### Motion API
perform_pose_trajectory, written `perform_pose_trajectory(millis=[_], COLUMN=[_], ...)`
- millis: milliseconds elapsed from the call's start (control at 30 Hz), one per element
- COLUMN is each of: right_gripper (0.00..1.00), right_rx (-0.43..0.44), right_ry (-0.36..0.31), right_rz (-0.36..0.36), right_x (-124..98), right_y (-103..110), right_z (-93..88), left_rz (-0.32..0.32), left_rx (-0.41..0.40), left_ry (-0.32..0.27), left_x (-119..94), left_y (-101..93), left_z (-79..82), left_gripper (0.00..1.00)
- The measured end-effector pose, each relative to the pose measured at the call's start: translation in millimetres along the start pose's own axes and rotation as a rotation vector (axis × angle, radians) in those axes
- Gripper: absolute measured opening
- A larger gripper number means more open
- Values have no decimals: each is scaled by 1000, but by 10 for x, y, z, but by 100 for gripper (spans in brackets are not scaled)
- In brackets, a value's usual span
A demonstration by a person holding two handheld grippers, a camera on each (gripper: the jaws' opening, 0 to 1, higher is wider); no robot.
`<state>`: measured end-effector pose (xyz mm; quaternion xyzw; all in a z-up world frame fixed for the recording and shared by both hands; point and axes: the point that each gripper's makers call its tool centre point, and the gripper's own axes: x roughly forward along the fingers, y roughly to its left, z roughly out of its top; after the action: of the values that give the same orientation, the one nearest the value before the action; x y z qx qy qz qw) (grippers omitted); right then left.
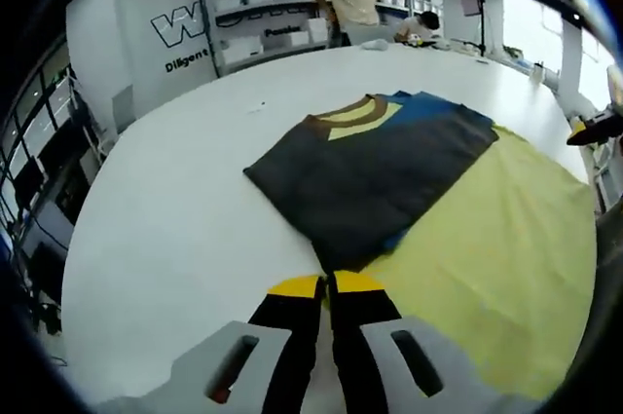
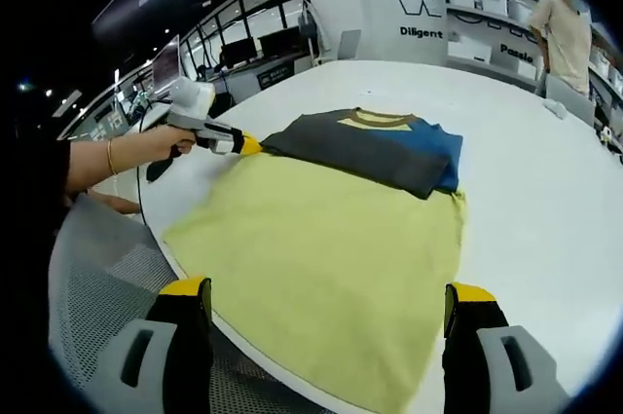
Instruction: Fold the garment on the visible template until the final outline fits inside the template.
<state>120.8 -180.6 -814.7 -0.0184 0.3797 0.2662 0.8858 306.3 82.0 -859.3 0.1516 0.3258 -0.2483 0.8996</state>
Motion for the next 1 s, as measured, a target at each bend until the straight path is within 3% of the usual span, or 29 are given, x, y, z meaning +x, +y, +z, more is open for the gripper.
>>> perform_pose_trajectory(millis=[433, 733, 833, 1000], right_gripper=[99, 98, 96, 93], right_rx=[35, 35, 27, 27], right_ry=[26, 47, 54, 46], right_rz=[-22, -32, -31, -19], right_x=[42, 33, 19, -13], right_y=[-71, -80, -81, -72], right_z=[-167, -246, -270, -267], left_rz=[70, 111, 124, 67], left_rx=[-9, -19, 7, 19], left_ry=[32, 39, 13, -55], left_x=[-89, -184, -291, -551], left_y=[302, 388, 398, 253], left_z=[-115, -147, -83, 87], left_gripper=[9, 9, 13, 33])
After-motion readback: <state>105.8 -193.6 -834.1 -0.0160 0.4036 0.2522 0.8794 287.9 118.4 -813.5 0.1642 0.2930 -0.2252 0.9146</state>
